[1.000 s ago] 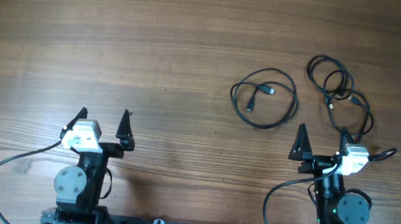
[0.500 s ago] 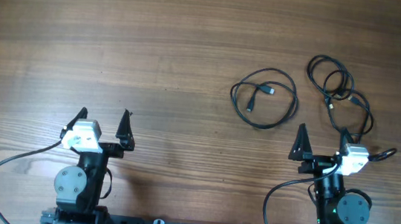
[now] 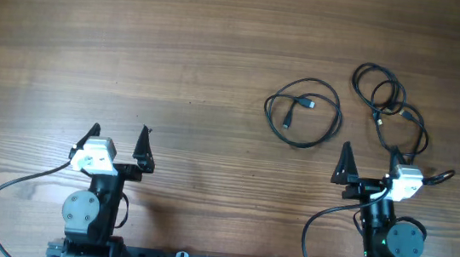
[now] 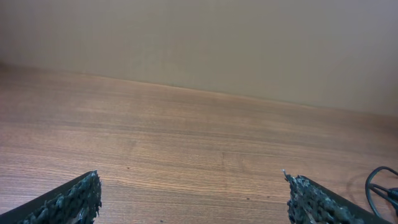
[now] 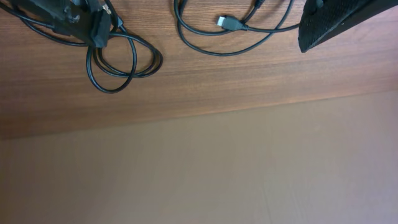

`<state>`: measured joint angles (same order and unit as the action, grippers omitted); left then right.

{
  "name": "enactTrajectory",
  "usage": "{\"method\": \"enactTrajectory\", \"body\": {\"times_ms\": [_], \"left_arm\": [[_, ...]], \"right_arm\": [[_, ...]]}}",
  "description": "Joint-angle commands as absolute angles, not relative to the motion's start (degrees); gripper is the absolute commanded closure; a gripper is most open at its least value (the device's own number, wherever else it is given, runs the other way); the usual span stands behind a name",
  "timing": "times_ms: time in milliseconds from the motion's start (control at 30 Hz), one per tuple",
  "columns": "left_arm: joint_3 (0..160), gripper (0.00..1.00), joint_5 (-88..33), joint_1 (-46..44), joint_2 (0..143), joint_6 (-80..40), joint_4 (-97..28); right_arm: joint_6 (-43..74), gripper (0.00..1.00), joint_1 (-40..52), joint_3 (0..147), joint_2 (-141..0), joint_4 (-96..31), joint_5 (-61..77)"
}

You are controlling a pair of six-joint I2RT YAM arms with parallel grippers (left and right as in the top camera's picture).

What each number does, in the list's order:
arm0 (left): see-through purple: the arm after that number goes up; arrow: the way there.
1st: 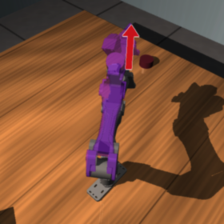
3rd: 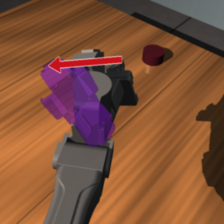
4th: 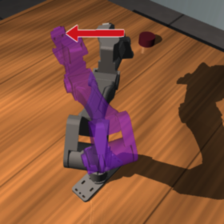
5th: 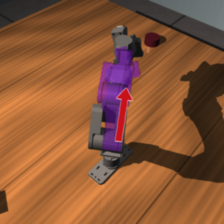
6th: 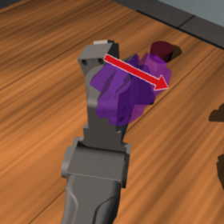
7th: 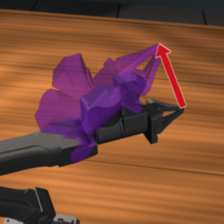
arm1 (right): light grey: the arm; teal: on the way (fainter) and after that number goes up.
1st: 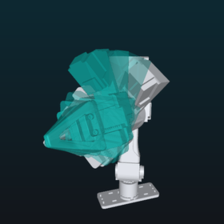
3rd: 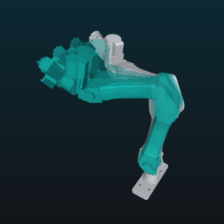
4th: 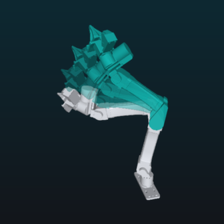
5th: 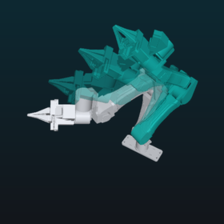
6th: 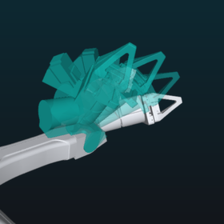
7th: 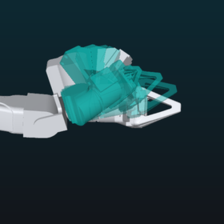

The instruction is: Untangle cables

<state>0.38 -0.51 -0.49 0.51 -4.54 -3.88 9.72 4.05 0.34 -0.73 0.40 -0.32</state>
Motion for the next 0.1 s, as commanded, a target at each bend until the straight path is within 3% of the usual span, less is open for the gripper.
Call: {"method": "enactTrajectory", "body": {"times_ms": [0,67], "left_arm": [[0.3,0.0,-1.4,-0.8,0.4,-3.4,-4.4],[0.3,0.0,-1.5,-0.8,0.4,-3.4,-4.4]], "right_arm": [[9.1,0.0,4.2,0.3,-0.3,0.6,-1.7],[9.1,0.0,4.2,0.3,-0.3,0.6,-1.7]]}}
